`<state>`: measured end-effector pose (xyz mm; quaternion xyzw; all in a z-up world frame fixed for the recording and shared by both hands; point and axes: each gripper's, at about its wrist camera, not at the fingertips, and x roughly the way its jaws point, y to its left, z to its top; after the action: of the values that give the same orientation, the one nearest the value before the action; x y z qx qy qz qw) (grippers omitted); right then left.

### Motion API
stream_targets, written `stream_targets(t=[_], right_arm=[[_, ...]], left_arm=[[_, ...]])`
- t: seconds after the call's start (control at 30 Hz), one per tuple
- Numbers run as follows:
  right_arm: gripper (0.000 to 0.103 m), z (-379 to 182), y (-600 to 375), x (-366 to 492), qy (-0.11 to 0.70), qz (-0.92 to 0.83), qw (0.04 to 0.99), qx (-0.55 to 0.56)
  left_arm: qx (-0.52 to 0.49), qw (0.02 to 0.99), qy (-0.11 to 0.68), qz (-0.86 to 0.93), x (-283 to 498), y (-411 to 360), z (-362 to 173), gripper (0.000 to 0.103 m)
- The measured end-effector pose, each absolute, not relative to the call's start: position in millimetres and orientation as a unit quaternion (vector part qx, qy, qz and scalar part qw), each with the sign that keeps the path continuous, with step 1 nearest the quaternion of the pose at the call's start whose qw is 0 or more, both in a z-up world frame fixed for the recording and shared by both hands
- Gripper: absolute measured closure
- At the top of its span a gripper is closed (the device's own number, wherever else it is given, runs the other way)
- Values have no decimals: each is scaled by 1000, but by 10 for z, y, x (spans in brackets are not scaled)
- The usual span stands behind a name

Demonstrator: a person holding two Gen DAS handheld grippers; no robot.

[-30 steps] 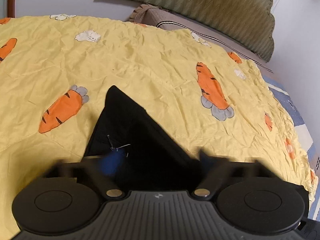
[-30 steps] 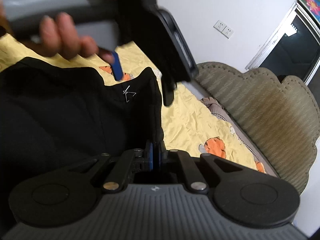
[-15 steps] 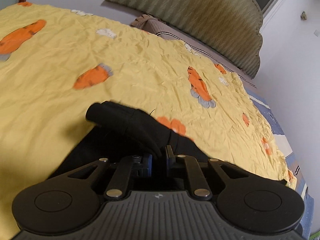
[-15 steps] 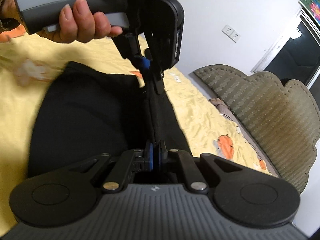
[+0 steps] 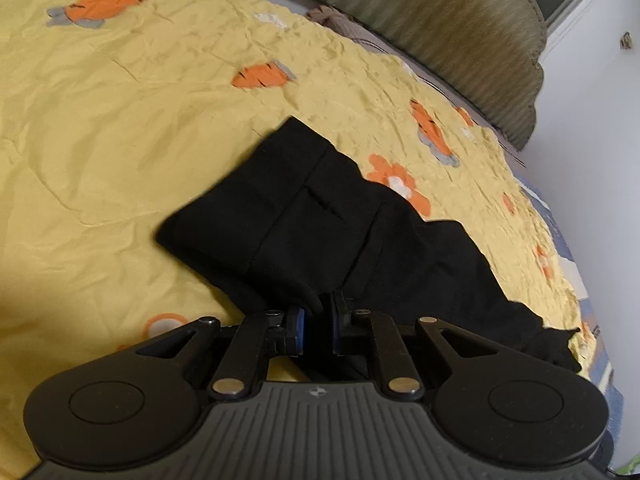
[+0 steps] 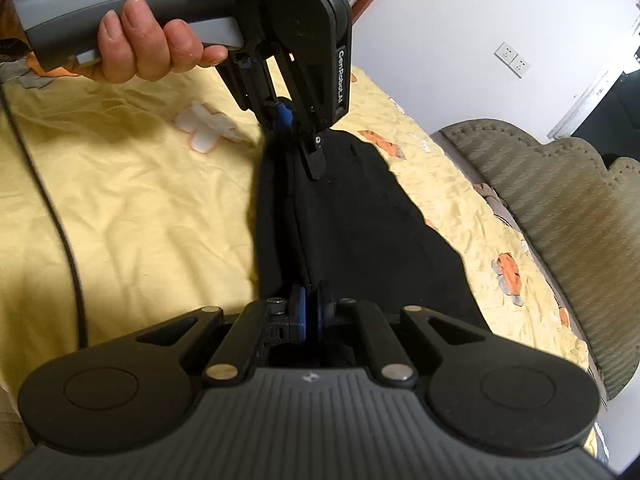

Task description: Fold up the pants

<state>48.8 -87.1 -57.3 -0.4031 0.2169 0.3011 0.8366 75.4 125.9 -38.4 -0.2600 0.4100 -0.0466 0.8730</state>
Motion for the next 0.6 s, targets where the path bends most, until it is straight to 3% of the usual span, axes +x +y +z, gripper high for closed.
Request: stream_targets(t=[0.23, 0.37, 0.43, 0.57, 0.6], right_arm=[[96, -701, -777, 463, 220, 297, 837, -403], [86, -690, -859, 229, 204, 285, 855, -383], [80, -547, -1057, 156, 197, 281, 875, -342], [80, -221, -1805, 64, 199, 225, 932, -205], [80, -162, -2052, 54, 199, 197, 945, -172]], left_arm=[[-221, 878, 424, -36, 709, 1188, -379, 90], [-196, 884, 423, -25, 573, 1195, -236, 85], [-158, 897, 412, -4, 506, 1128, -128, 76], [-44, 924, 380, 1, 470, 751, 107, 75], [-25, 927, 374, -20, 490, 601, 152, 70]])
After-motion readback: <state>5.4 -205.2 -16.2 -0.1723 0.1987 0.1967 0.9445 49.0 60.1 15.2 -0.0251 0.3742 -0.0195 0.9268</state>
